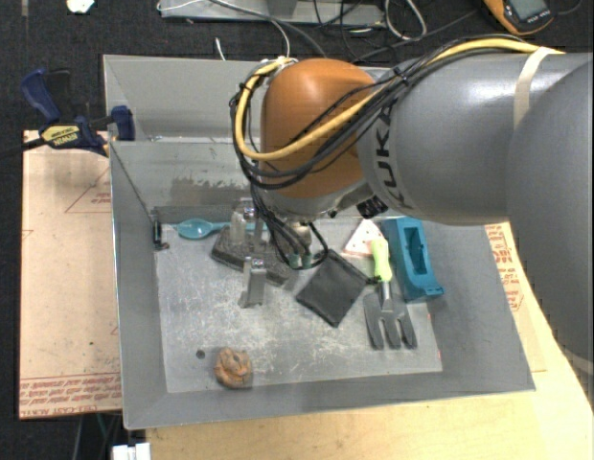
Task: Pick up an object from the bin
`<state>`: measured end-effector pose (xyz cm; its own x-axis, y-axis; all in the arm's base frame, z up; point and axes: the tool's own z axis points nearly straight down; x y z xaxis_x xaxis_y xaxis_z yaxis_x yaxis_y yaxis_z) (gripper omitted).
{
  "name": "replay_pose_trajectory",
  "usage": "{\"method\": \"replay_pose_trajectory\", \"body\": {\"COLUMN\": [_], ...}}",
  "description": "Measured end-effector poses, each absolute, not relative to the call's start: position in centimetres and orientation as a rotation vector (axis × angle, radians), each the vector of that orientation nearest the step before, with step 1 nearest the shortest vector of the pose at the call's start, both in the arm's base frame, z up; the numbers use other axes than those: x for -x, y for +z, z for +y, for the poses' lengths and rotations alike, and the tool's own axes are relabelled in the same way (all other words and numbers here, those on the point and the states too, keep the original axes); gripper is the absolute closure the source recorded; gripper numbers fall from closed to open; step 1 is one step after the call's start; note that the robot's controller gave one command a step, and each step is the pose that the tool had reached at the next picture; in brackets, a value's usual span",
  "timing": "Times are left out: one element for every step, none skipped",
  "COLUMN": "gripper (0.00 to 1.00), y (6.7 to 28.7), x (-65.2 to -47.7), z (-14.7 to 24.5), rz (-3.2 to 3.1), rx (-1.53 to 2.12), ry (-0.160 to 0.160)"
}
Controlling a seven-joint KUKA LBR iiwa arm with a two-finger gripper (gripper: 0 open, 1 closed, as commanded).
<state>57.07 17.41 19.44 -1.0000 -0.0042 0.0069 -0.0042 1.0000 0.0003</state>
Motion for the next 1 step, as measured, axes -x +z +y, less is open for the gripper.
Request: {"method": "replay_pose_trajectory", "body": {"gripper": [0.00], "y": [19.94], "x": [-57.23], "z": [17.30], "rz": [-3.142], "rx": [0.000], "ry": [-0.003]}}
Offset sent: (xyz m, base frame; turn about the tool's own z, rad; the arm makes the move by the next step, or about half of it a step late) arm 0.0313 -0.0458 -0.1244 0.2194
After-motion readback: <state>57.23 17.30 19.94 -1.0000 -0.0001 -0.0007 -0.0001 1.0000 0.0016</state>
